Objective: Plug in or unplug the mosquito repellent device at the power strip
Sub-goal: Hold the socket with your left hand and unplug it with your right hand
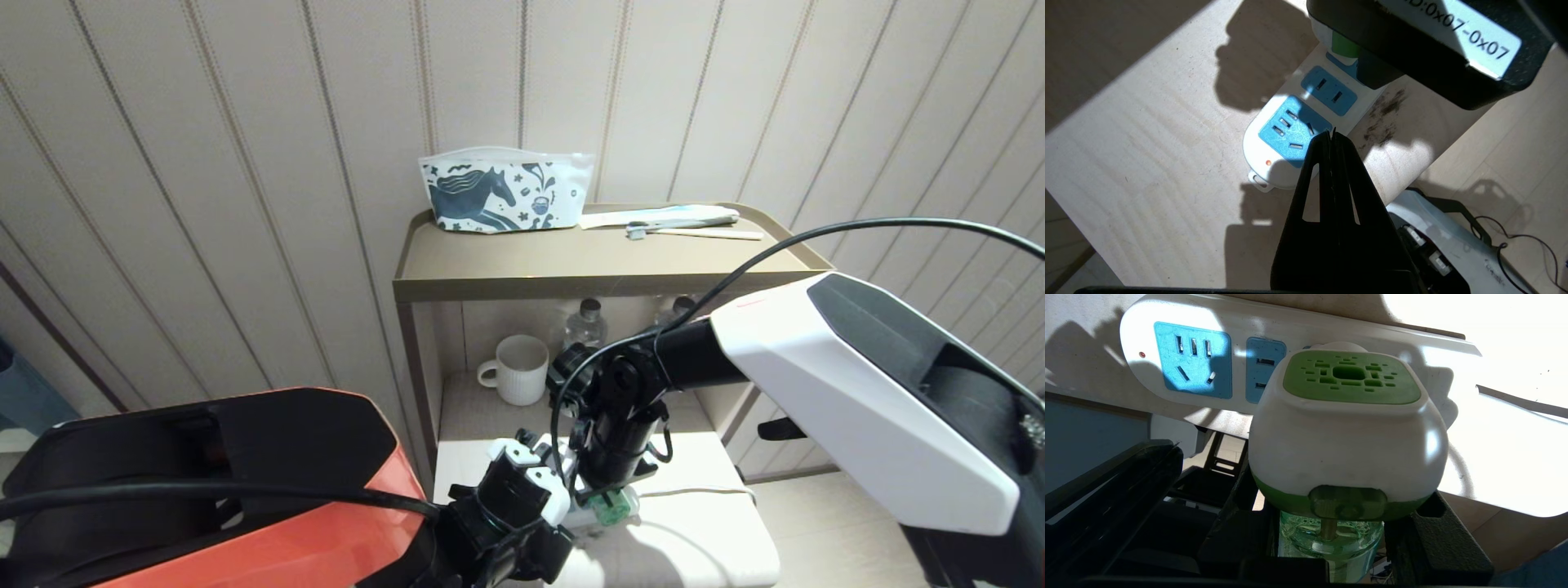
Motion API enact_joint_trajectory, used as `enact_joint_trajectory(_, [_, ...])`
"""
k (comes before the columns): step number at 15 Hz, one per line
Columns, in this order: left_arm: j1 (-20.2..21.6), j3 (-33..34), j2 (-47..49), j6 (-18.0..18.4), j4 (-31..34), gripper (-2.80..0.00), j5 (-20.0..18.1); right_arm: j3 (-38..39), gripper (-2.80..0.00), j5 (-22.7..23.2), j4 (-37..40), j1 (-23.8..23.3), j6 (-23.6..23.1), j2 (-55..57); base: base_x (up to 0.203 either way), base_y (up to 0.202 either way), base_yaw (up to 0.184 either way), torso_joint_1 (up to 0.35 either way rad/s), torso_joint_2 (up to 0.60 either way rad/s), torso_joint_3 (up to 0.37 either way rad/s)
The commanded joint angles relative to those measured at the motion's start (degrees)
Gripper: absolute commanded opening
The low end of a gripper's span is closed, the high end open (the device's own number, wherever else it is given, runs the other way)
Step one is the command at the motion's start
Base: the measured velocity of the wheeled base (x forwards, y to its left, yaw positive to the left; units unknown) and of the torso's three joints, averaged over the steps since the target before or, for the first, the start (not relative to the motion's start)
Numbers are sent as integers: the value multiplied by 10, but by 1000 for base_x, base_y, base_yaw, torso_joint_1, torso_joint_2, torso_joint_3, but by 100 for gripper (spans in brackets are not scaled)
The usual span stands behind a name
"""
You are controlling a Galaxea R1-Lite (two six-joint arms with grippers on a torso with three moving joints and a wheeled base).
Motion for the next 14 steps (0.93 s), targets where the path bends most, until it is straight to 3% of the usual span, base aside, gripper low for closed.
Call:
enact_joint_trajectory(1, [0, 0, 6, 0, -3, -280, 1, 1, -280, 1, 2, 1, 1, 3, 0, 0, 0, 0, 0, 0])
enact_joint_trajectory(6, [2, -15, 47, 1, -5, -280, 32, 2, -280, 1, 2, 0, 1, 3, 0, 0, 0, 0, 0, 0])
enact_joint_trajectory(14, [4, -25, 69, 5, -27, -280, 33, 1, -280, 0, 2, 1, 1, 8, 0, 0, 0, 0, 0, 0])
